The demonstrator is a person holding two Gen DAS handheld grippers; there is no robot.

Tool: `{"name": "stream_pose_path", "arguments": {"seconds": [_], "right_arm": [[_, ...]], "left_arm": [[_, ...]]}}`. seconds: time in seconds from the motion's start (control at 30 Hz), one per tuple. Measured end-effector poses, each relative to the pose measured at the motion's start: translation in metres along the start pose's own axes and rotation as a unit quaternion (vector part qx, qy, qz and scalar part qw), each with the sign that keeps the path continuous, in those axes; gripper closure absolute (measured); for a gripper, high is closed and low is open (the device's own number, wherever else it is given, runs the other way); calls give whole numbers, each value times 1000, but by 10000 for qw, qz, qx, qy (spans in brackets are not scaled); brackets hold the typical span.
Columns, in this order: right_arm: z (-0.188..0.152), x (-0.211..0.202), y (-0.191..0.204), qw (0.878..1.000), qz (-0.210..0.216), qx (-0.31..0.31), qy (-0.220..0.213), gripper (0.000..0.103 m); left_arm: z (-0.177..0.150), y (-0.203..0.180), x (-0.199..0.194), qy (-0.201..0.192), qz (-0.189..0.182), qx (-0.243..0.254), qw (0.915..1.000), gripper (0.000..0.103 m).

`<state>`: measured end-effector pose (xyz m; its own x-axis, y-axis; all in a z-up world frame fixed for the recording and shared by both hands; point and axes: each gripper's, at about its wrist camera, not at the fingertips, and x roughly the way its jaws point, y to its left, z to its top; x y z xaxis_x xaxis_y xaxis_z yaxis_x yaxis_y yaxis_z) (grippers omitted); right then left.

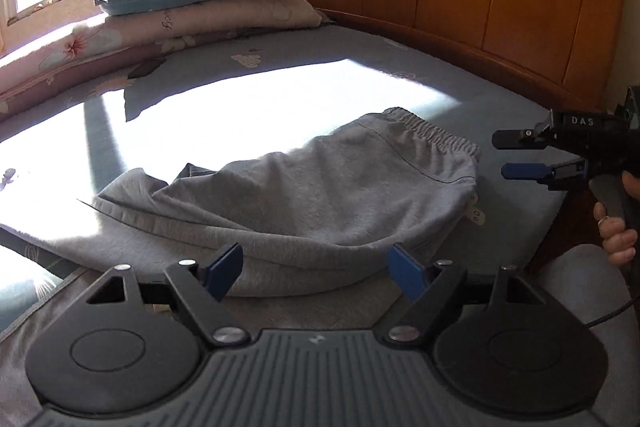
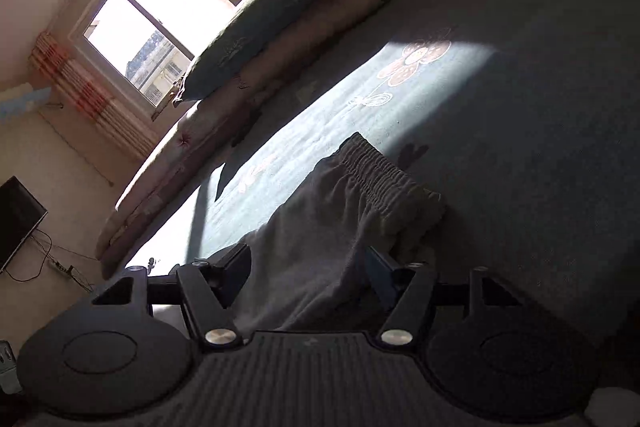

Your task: Fold clothes

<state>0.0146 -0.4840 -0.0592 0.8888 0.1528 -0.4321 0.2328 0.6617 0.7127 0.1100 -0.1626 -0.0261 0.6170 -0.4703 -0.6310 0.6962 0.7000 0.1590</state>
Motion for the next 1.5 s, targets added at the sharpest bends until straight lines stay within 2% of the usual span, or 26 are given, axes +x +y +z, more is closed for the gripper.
{"name": "stream_pose_path", "arguments": {"seconds": [0.07,0.17,0.2,0.43,0.5,0.53,0.57,0.6,0.67,0.83,0.97,1.03,1.13,1.23,1.3,1.37,1.4,1.5], "right_arm": [[1,9,-17,9993,132,336,67,35],[0,24,-33,9971,317,671,174,35],[1,31,-37,9964,322,750,221,35],[15,60,-42,9960,297,815,215,36],[19,66,-42,9962,248,800,259,42],[22,69,-42,9962,228,796,284,45],[23,72,-42,9964,213,762,311,52],[24,75,-41,9967,203,710,340,63],[25,80,-39,9973,128,622,368,77],[36,92,-22,9989,121,335,309,82],[57,96,3,9996,163,-39,205,83],[67,98,15,9995,184,-227,153,83],[83,102,34,9985,215,-508,75,83],[79,96,26,9985,125,-511,156,83],[70,89,15,9985,16,-480,249,83],[60,81,2,9979,-134,-487,394,83],[56,79,-3,9975,-211,-491,471,83],[47,77,-14,9955,-438,-527,654,83]], "left_arm": [[1,-29,10,-53,28,1072,9942,26],[-5,-58,29,119,-16,2210,9752,35],[-7,-61,35,176,0,2407,9704,40],[-14,-63,61,325,343,3579,9326,45],[-14,-60,68,410,454,3922,9178,47],[-13,-59,72,513,423,4059,9115,53],[-13,-58,75,630,352,4130,9079,70],[-14,-57,78,779,265,4194,9041,83],[-15,-55,81,860,262,4269,8998,95],[3,-43,83,733,615,4238,9007,98],[35,-27,71,448,962,3945,9127,99],[38,-25,65,398,990,3922,9137,99],[28,-37,60,430,850,4177,9036,99],[7,-54,59,545,612,4454,8916,99],[-9,-67,61,625,494,4705,8788,99],[-24,-79,64,671,506,5028,8603,99],[-29,-83,66,685,528,5121,8545,99],[-36,-90,69,766,509,5191,8498,99]]}}
